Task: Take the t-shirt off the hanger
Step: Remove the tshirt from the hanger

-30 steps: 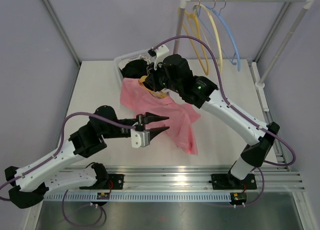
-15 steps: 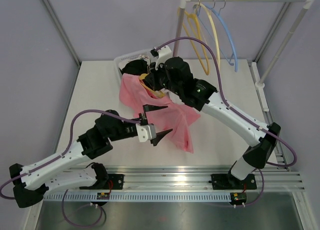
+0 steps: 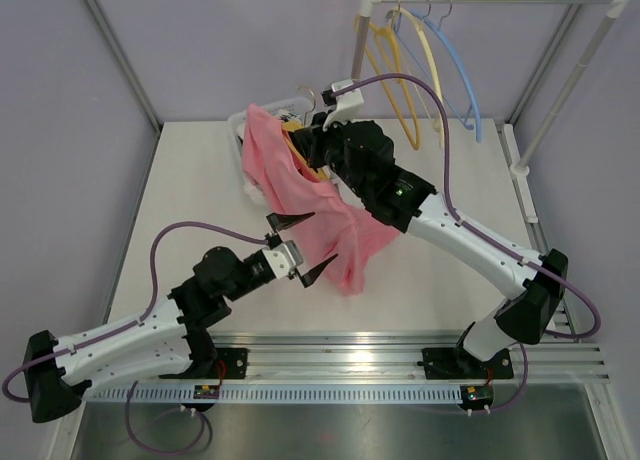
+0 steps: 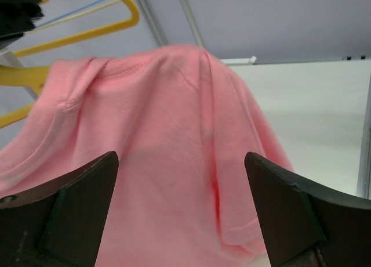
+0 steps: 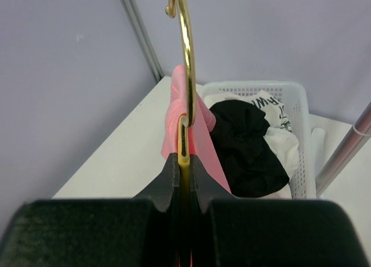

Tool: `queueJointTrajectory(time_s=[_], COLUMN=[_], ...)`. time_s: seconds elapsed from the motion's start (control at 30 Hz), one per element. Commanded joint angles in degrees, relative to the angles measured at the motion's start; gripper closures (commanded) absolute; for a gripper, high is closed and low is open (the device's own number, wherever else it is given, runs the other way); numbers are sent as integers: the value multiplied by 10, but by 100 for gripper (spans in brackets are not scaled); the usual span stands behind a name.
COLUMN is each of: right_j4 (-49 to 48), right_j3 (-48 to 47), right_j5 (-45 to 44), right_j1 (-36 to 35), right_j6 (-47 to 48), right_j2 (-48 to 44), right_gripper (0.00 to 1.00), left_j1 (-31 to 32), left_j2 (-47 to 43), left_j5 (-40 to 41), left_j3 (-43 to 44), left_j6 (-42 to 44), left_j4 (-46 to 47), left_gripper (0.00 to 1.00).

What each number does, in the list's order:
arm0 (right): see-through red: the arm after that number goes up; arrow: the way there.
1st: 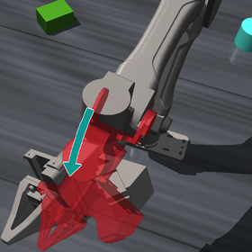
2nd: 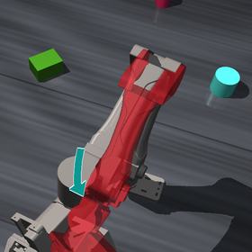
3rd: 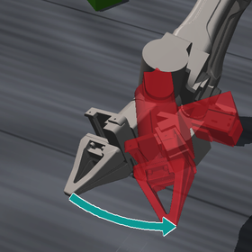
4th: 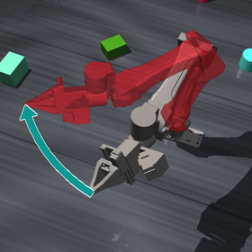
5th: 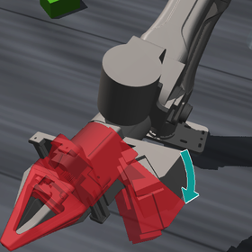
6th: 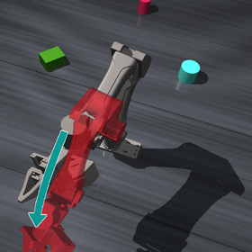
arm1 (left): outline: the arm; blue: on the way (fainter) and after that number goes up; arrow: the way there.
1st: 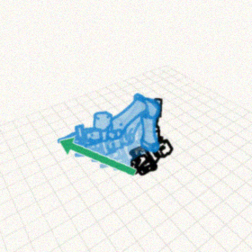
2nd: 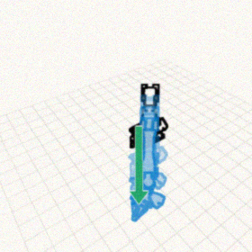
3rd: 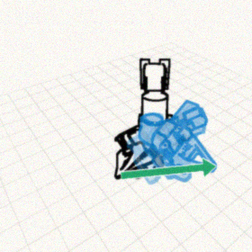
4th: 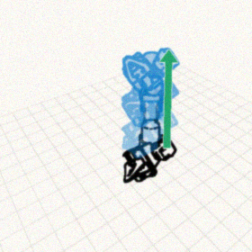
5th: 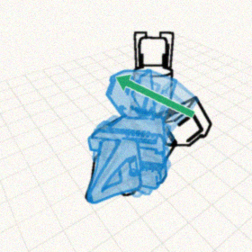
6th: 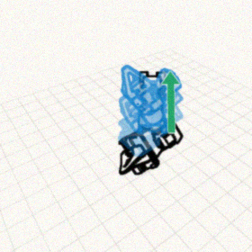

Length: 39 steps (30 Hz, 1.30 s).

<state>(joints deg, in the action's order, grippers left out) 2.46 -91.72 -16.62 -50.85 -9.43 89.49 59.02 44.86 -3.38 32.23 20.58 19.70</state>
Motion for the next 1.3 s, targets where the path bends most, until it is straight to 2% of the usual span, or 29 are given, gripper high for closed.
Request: queueJointTrajectory(time_s=[0.0,0.2,0.4,0.67,0.83,0.87,0.9,0.97,1.03,1.23,1.27], right_j4=[-120,-174,-143,-163,-171,-172,-173,-176,-179,-203,-213], right_j3=[-6,-14,-69,-68,-67,-69,-69,-69,-69,-68,-68], right_j5=[-53,-91,-114,-128,-133,-133,-134,-140,-142,-136,-138], right_j1=[0,1,0,0,0,0,0,0,0,0,0], right_j6=[-2,11,5,4,6,7,7,12,16,46,50], right_j2=[5,26,59,65,67,70,69,69,68,73,78], right_gripper=[100,100,100,100,100,100,100,100,100,100,100], left_j1=[3,3,3,3,3,3,3,3,3,4,5], left_j2=[-45,-56,-51,-9,29,32,34,30,16,-25,-36], left_j5=[28,38,12,27,47,50,50,48,37,-46,-97], left_j3=[-24,-12,-25,-18,1,2,5,5,3,-7,-8], left_j6=[-33,-57,-42,-25,-22,-21,-21,-22,-22,-24,-22], left_j4=[60,24,29,27,14,15,14,10,3,-7,-12], left_gripper=[5,3,3,7,44,54,75,91,100,100,100])
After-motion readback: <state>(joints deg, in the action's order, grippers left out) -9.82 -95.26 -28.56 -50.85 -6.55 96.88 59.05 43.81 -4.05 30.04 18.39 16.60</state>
